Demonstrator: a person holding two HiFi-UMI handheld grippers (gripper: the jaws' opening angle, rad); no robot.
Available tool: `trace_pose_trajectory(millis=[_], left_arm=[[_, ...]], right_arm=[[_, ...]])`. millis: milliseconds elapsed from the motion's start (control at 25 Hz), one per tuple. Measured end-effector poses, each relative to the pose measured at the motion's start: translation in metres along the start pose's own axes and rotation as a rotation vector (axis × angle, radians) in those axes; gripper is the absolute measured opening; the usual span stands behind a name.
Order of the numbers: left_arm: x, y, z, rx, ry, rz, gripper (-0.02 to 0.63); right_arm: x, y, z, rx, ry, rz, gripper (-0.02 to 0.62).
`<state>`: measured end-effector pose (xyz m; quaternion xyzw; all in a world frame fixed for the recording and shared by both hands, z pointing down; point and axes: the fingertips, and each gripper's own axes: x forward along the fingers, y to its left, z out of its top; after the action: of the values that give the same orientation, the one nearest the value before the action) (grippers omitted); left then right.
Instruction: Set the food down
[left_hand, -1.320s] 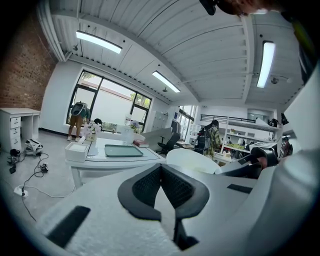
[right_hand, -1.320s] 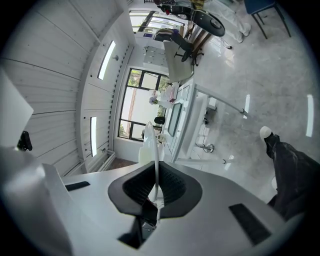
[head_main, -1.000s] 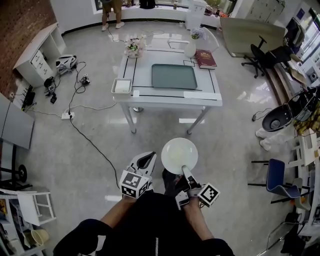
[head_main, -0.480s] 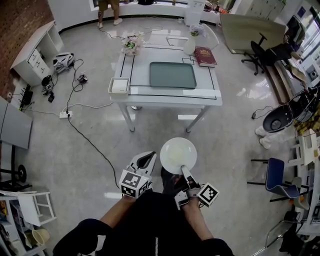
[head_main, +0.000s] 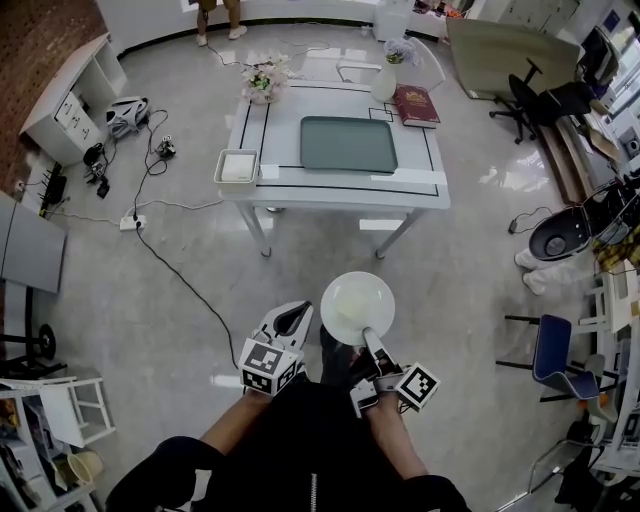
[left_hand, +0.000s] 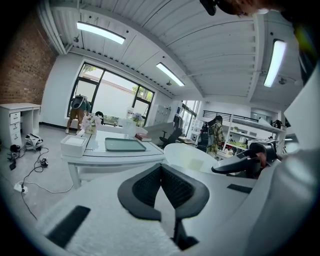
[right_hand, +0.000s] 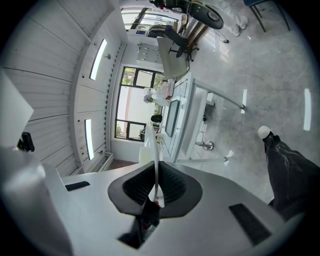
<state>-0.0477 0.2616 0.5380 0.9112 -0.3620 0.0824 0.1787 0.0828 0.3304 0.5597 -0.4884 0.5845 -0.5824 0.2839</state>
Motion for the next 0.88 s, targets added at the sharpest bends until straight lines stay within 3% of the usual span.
trace_pose_trajectory(millis=[520, 880], left_arm=[[0.029, 0.023, 0.005, -0.009, 0.016, 0.023, 0.006], [0.073, 0.038, 0.017, -0.005, 0.032, 0.027, 0.005]], right_arm=[[0.039, 0.000, 0.020, -0.001, 0.036, -0.005, 0.020], [0.074, -0.004, 0.057, 0.010, 0.039, -0.007, 0.020]])
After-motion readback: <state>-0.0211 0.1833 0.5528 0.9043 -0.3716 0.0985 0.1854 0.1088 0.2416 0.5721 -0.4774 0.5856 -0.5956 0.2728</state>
